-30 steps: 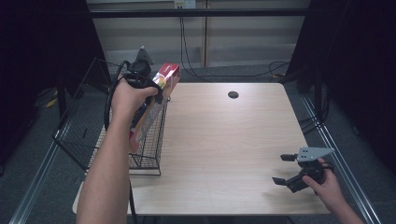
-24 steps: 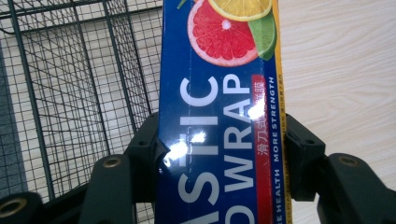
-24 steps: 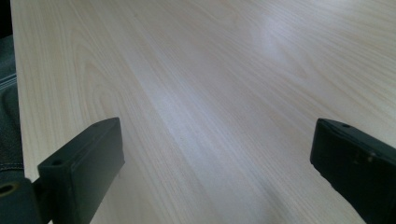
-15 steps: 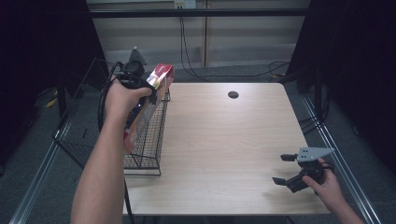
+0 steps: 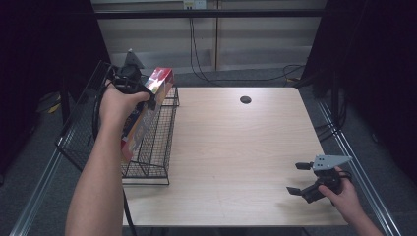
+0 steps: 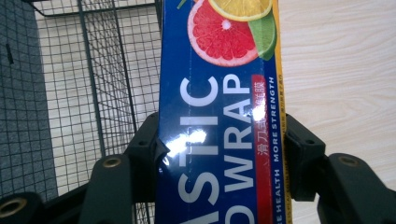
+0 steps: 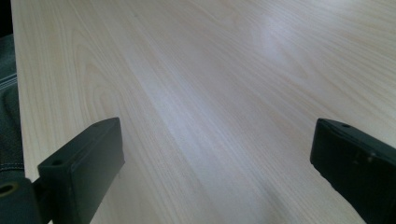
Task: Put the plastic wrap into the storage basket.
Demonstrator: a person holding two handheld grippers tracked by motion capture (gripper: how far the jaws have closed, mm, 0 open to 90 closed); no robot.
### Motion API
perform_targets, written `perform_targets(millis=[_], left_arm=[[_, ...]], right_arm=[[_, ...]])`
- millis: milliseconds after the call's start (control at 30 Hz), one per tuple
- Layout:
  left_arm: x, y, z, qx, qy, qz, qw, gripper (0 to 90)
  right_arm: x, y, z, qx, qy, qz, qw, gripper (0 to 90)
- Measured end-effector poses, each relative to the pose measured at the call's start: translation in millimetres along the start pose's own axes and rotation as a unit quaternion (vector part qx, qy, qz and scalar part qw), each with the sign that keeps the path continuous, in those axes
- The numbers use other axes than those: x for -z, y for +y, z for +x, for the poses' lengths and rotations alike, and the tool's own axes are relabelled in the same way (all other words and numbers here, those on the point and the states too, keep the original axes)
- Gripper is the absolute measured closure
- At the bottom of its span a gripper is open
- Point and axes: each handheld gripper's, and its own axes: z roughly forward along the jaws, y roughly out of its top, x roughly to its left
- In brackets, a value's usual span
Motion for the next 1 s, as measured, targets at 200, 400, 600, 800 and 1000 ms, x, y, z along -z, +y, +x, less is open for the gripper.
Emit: perform_targets(millis=[200,400,600,800,1000], left_arm=[[3.8,-3.2,8.4,0.007,0.006,-0.002,1.0000,42.9],[7.5,-6.0,15.4,0.010,0.009,-0.003,0.9999,42.9],[9.9,-8.6,20.0,0.015,0.009,-0.004,0.9998,42.9],[12.8,-10.5,24.5,0.019,0.010,-0.002,0.9998,42.9],[15.0,-13.2,29.7,0.023,0.013,-0.001,0.9997,42.9]], right_arm=[[0.0,0.0,0.0,0.000,-0.001,0.000,1.0000,2.5],[-0.2,0.0,0.0,0.000,-0.001,0.001,1.0000,2.4],[0.2,0.1,0.3,0.001,-0.002,0.000,1.0000,2.4],[0.4,0.1,0.4,0.001,-0.003,0.002,1.0000,2.4],[0.5,0.1,0.6,0.001,-0.005,0.002,1.0000,2.5]])
